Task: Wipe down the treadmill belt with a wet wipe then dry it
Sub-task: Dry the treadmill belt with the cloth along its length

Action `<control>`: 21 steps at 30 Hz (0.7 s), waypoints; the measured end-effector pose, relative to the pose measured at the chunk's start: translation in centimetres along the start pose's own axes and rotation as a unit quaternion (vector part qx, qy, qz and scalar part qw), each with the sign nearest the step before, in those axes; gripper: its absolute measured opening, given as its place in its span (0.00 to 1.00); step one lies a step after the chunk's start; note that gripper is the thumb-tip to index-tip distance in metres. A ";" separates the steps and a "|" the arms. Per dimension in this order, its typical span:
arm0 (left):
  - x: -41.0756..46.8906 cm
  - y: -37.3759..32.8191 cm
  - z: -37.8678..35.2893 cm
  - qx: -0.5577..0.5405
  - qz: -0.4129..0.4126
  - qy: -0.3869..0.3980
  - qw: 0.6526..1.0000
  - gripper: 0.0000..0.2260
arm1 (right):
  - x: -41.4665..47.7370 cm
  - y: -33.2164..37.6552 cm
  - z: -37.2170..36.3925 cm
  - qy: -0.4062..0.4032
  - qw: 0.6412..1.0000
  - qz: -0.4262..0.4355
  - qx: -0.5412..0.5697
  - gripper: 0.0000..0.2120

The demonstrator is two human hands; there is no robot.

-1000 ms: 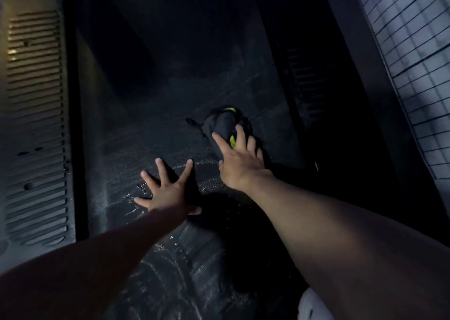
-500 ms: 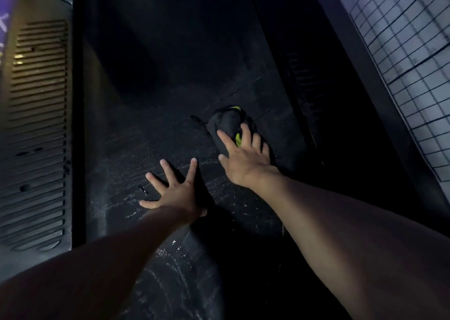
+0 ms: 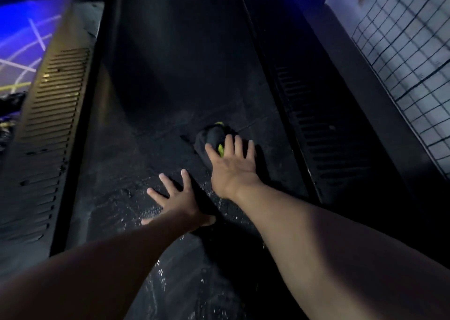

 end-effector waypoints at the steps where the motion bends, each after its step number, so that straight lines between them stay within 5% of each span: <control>1: 0.1 0.0 -0.1 0.008 0.002 0.000 1.000 0.63 | 0.4 0.2 0.2 -0.017 1.000 0.011 -0.003 0.40; 6: 0.7 0.1 -0.2 0.011 -0.007 -0.003 1.000 0.63 | 1.2 0.5 0.5 -0.108 0.993 0.039 0.021 0.29; 11: 0.9 -0.1 0.1 0.053 -0.001 -0.012 0.998 0.64 | 1.1 -0.5 0.9 -0.168 0.985 0.047 -0.013 0.30; 17: 0.4 -0.9 0.5 0.057 -0.007 -0.026 0.998 0.62 | 0.1 -10.9 1.7 -0.177 0.977 -0.115 0.000 0.28; 21: -0.5 -0.6 0.7 0.060 -0.047 -0.047 0.996 0.58 | -1.7 -11.4 0.7 -0.157 0.976 -0.151 -0.006 0.31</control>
Point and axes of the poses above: each hand's wrist, its own x-axis towards the middle knuckle, its own z-axis out of the back of the hand, y = z × x, the point moved 8 cm from there along x, towards the middle knuckle, and after that the axes turned 4 degrees about -y, right-handed, at the moved point
